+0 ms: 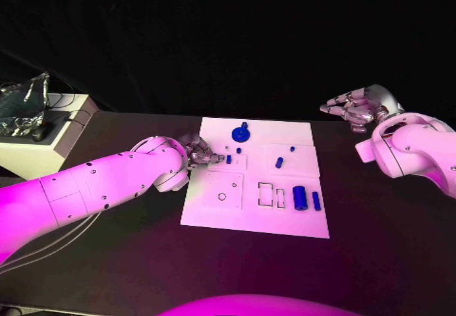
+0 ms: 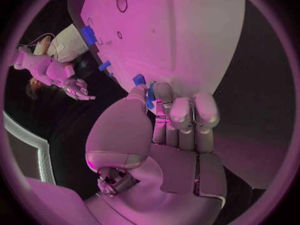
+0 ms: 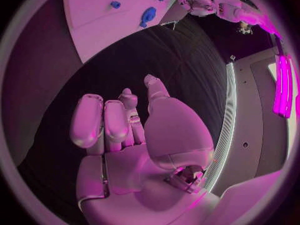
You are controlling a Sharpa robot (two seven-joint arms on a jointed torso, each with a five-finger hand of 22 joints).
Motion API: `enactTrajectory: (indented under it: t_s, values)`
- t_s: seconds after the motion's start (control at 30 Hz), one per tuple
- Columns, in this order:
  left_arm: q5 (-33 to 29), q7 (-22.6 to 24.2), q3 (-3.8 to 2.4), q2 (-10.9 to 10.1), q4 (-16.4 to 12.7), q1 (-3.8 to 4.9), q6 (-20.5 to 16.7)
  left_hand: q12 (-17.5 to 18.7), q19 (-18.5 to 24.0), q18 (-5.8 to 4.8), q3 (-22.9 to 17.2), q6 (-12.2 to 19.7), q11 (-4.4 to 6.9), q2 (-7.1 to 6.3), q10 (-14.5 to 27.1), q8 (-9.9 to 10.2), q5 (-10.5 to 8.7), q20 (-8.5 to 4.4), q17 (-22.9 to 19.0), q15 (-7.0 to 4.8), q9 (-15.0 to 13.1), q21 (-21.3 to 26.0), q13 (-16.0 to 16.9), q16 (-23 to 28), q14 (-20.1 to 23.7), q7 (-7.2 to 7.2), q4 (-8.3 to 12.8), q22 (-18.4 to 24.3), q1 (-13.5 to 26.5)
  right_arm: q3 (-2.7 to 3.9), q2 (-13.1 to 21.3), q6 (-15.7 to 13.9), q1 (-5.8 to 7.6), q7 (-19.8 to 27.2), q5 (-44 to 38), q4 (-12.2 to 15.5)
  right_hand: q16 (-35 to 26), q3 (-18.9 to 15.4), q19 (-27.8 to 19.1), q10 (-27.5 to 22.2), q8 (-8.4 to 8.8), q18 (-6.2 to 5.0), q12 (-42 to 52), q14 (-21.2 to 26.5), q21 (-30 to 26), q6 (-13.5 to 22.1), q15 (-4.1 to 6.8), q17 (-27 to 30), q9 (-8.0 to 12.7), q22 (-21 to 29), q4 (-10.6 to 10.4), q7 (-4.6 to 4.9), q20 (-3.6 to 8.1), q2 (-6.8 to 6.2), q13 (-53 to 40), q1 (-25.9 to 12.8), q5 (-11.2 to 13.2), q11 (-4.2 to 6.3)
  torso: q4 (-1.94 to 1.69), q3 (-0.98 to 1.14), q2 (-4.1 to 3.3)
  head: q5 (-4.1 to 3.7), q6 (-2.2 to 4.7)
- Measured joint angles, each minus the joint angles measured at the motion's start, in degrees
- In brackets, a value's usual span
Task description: Assemble the parts on the task board
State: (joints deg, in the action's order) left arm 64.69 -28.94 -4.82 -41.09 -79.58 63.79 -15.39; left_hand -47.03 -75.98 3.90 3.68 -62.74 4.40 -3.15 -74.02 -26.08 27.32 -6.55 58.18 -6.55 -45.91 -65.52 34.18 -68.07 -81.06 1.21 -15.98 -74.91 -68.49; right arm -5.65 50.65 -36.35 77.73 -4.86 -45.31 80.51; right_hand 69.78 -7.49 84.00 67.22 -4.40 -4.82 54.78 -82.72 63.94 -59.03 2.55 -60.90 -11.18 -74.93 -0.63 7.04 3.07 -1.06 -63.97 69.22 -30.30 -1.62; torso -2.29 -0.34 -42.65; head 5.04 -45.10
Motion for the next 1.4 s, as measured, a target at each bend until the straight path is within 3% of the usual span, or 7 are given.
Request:
enactTrajectory:
  t_s: [0.27, 0.57, 0.83, 0.9, 0.97, 1.07, 1.4]
  values:
    - [-0.58, 0.00, -0.02, 0.04, 0.11, 0.00, 0.05, 0.00, 0.00, 0.00, -1.18, 0.19, 0.00, 0.61, 0.00, 0.00, 0.00, 0.00, -0.07, 0.00, 0.01, 0.20, -0.02, 0.00, 0.00, -0.19, -0.07, 0.00, 1.65, 0.00, 0.04, 0.00, 0.00, 0.00, -0.02, -0.01, 0.00, 0.00, 0.00, 0.00, 0.00, 0.00, 0.00, 0.00, 0.00, 0.00, 0.00, 0.00, 0.00, 0.01, 0.00, 0.00, 0.00, 0.00, 0.00, 0.00, 0.00, 0.00, -0.01, 0.01, 0.01, 0.03, -0.01]
    - [-1.15, 0.00, -0.07, 0.04, 0.06, -0.01, 0.09, 0.00, 0.00, 0.00, -2.97, 0.53, 0.00, 2.28, 0.00, 0.00, 0.23, 0.00, -0.07, 0.00, 0.10, 0.20, -0.05, 0.00, 0.00, -0.10, -0.43, 0.00, 3.55, 0.00, 0.06, 0.00, 0.00, -0.01, -0.04, -0.03, 0.00, 0.00, 0.00, 0.00, 0.00, 0.00, 0.00, 0.00, 0.00, 0.00, 0.00, 0.00, 0.00, 0.01, 0.00, 0.00, 0.00, 0.00, 0.00, 0.00, 0.00, 0.00, -0.02, 0.01, 0.02, 0.01, 0.04]
    - [-1.36, 0.00, -0.22, -0.09, -0.03, -0.01, 0.14, 0.00, 0.00, 0.00, -15.26, 1.05, -0.01, 0.59, 0.42, 0.00, 0.23, 0.00, -0.06, 0.00, 0.12, 0.20, -0.05, 0.00, 0.00, -0.21, 0.21, 0.00, 4.58, 0.00, 0.09, 0.00, 0.00, -0.02, -0.04, -0.04, 0.00, 0.00, 0.00, 0.00, 0.00, 0.00, 0.00, 0.00, 0.00, 0.00, 0.00, 0.00, 0.00, 0.02, 0.00, 0.00, 0.00, 0.00, 0.00, 0.00, 0.00, 0.00, -0.03, 0.01, 0.03, 0.00, 0.10]
    - [-1.39, 0.00, -0.27, -0.11, -0.05, 0.00, 0.14, 0.00, 0.00, 0.00, -21.71, 1.44, -0.03, 0.00, 0.45, -0.18, 0.12, 0.00, -0.06, 0.00, -0.12, 0.20, -0.05, 0.00, 0.00, -0.23, 2.17, 0.00, 3.70, -0.01, 0.09, 0.00, 0.00, -0.02, -0.04, -0.04, 0.00, 0.00, 0.00, 0.01, 0.00, -0.01, 0.00, 0.00, 0.00, 0.00, 0.00, -0.01, -0.01, 0.02, 0.00, 0.00, 0.00, 0.00, 0.00, 0.00, 0.00, -0.01, -0.03, 0.01, 0.03, 0.00, 0.13]
    - [-1.41, 0.05, -0.29, -0.12, -0.05, 0.01, 0.14, 0.00, 0.00, 0.00, -29.23, 1.65, -0.21, -2.08, 0.63, -0.76, -0.37, 0.00, -0.11, 0.00, -0.59, 0.20, -0.05, 0.00, 0.00, -0.41, 5.03, 0.00, 6.26, -0.01, 0.09, 0.00, 0.00, -0.02, -0.05, -0.05, 0.00, 0.00, 0.00, 0.00, 0.00, 0.00, 0.00, 0.00, 0.00, 0.00, 0.00, -0.01, -0.01, 0.02, 0.00, 0.00, 0.00, 0.00, 0.00, 0.00, 0.00, 0.00, -0.03, -0.01, 0.03, 0.00, 0.15]
    - [-1.43, 0.11, -0.30, -0.13, -0.06, 0.01, 0.15, 0.00, 0.00, 0.00, -33.44, 2.04, -0.20, -2.41, 0.69, -1.01, -0.28, 0.00, -0.24, 0.00, -1.08, 0.20, -0.05, 0.00, 0.00, -0.40, 7.84, 0.00, 9.76, -0.01, 0.09, 0.00, 0.00, -0.02, -0.05, -0.06, 0.00, 0.00, 0.00, 0.01, 0.00, 0.00, 0.00, 0.00, 0.00, 0.00, 0.00, -0.01, -0.01, 0.02, 0.00, 0.00, 0.00, 0.00, 0.00, 0.00, 0.00, 0.00, -0.03, -0.03, 0.02, 0.02, 0.18]
    - [-1.50, 0.48, -0.43, -0.31, -0.30, -0.01, 0.10, 0.00, 0.00, 0.00, -32.78, 2.27, -0.12, -2.37, 0.95, -1.29, -0.24, 0.00, -0.63, 0.00, -1.26, 0.45, -0.04, 0.35, 0.00, -0.58, 8.50, 0.00, 10.52, -0.01, 0.07, 0.00, -0.01, -0.03, -0.05, -0.08, 0.00, 0.00, 0.00, 0.01, 0.00, 0.00, 0.00, 0.00, 0.00, 0.00, 0.00, -0.01, -0.01, 0.03, 0.00, 0.00, 0.00, 0.00, 0.00, 0.00, 0.00, -0.01, -0.02, 0.00, 0.01, 0.03, 0.19]
